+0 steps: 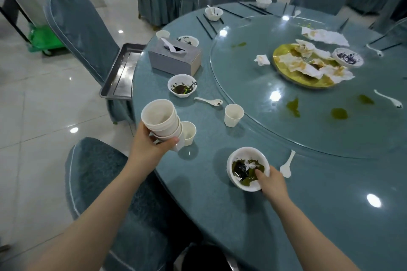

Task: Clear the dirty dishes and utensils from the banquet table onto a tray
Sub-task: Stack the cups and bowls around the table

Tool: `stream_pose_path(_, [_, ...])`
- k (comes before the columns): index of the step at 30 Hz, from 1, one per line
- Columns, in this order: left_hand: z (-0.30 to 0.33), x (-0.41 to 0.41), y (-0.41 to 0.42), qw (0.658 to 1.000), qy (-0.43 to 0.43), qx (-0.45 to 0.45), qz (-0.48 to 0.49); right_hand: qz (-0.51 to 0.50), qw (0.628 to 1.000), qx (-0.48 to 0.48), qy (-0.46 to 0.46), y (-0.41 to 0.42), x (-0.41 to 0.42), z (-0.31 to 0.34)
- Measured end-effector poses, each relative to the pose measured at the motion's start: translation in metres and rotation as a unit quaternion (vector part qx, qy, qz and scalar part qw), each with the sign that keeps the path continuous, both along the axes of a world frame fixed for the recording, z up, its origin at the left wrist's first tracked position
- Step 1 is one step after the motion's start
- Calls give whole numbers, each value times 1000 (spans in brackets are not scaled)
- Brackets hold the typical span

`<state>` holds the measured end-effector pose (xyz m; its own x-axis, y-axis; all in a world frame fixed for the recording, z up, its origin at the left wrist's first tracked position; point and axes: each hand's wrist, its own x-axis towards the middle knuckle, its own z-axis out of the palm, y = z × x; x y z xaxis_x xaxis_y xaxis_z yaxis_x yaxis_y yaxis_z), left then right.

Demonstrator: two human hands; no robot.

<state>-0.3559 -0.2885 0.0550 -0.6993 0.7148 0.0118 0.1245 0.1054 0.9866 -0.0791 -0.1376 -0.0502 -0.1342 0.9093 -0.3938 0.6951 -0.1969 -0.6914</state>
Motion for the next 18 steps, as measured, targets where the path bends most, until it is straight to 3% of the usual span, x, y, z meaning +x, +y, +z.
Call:
stream_pose_path(3, [-4,-1,28,1000,3,-6,18,23,999,21,-33,33,3,-1])
stream_pose_path(8, [-17,0,62,999,28,7,38,54,998,-20,-33,76,-2,-1])
stream_pose_path(18, [-75,10,72,992,-7,-119,51,58,997,-47,30,116,-3,0])
